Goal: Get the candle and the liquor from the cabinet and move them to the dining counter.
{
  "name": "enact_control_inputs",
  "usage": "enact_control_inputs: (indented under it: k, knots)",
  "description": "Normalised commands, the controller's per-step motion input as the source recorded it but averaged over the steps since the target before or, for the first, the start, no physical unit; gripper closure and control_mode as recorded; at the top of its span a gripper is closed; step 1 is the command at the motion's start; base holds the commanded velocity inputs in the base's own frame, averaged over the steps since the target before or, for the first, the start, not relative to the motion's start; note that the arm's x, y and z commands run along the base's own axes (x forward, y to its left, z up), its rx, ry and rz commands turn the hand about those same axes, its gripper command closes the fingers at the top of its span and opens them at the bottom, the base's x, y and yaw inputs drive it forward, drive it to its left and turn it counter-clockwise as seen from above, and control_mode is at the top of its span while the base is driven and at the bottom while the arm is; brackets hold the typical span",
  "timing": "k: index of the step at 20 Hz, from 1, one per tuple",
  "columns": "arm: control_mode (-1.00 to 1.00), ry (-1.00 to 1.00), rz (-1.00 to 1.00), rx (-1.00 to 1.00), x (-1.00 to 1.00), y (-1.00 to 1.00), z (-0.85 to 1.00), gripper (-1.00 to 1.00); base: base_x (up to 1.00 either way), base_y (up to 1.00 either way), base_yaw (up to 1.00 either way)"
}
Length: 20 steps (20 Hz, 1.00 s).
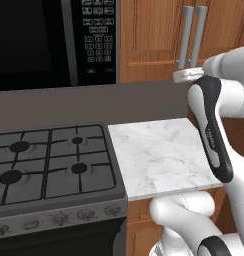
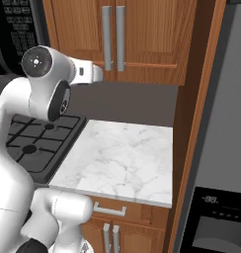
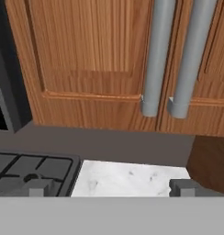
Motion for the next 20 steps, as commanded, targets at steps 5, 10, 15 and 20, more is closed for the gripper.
enact_control_inputs:
  k: [5,10,15,20]
  knots:
    - [-1.00,-0.29,0.00,0.00,-0.22,-0.06,0.39,-1.00,0.00,0.00,0.00]
    - [-1.00,-0.26,0.00,0.01,-0.14,-0.02,0.39,-1.00,0.00,0.00,0.00]
    - [-1.00,-0.25,0.00,0.01,-0.10,-0.01,0.27,-1.00,0.00,0.00,0.00]
    - [-1.00,-0.19,-0.02,0.03,0.00,0.00,0.16,-1.00,0.00,0.00,0.00]
